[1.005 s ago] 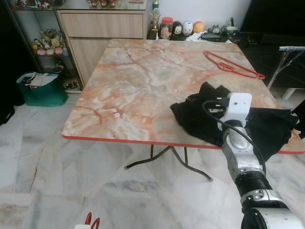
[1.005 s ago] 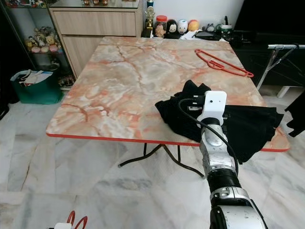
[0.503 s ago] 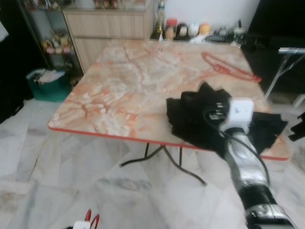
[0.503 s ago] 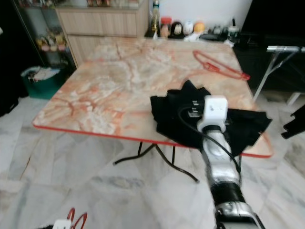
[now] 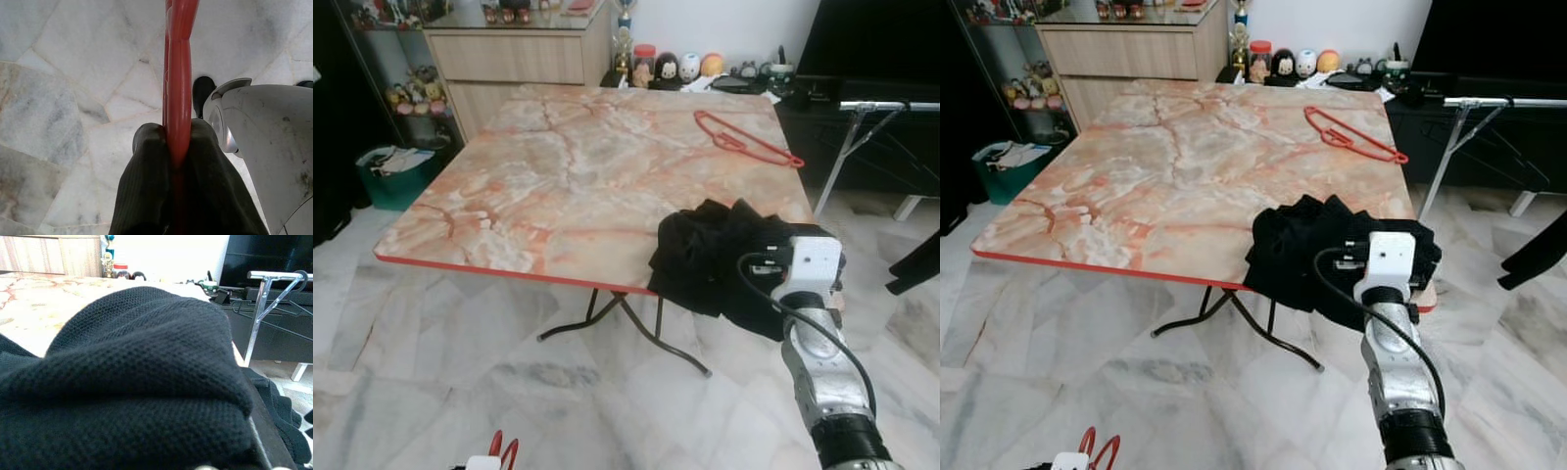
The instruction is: Hang hanger
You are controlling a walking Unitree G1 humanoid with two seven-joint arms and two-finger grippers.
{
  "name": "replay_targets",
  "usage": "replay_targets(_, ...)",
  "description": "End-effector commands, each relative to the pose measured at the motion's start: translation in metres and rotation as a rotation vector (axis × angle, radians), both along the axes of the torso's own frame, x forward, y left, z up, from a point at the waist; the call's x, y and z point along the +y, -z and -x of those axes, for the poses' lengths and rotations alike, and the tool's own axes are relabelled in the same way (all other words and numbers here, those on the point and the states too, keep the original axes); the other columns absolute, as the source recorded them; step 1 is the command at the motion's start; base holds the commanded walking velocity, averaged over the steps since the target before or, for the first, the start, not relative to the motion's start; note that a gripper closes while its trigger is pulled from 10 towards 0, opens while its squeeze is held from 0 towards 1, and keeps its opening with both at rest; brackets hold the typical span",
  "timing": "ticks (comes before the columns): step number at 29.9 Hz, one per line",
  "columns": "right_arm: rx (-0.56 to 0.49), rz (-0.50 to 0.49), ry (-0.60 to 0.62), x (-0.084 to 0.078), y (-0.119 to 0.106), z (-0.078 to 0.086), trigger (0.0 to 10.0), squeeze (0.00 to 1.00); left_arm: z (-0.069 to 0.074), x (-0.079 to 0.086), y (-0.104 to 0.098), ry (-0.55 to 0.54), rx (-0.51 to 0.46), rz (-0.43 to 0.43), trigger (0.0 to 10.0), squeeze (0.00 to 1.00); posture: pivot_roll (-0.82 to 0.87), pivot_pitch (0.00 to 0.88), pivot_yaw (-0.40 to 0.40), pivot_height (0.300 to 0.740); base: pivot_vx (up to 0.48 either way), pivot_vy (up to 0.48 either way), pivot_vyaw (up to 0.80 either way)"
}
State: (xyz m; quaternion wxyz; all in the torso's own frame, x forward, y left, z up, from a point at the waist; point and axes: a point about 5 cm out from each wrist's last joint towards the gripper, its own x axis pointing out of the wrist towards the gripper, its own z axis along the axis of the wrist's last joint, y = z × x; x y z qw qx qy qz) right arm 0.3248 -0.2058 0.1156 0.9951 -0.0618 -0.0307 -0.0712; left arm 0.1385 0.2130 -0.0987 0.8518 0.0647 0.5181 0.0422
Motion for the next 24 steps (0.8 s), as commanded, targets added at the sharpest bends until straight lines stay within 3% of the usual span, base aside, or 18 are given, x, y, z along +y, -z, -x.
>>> replay_targets(1,-0.026,-0.009,-0.015,0.005,-0.011,-0.005,10.0,0.0,0.008,-0.011,0.005,0.031,0.041,0.025,10.0,0.0,0.01,0.0,-0.024,0.74,0.0,0.0,0.0)
replay_targets(14,-0.023,-0.015,-0.067,0.017,-0.014,-0.01,10.0,0.0,0.008,-0.012,0.005,0.037,0.045,0.035,10.0,0.0,0.01,0.0,-0.027,0.74,0.0,0.0,0.0)
replay_targets(24,-0.022,-0.022,-0.079,0.02,-0.014,-0.011,10.0,0.0,0.008,-0.012,0.005,0.021,0.042,0.044,10.0,0.0,0.01,0.0,-0.029,0.74,0.343,0.0,0.0)
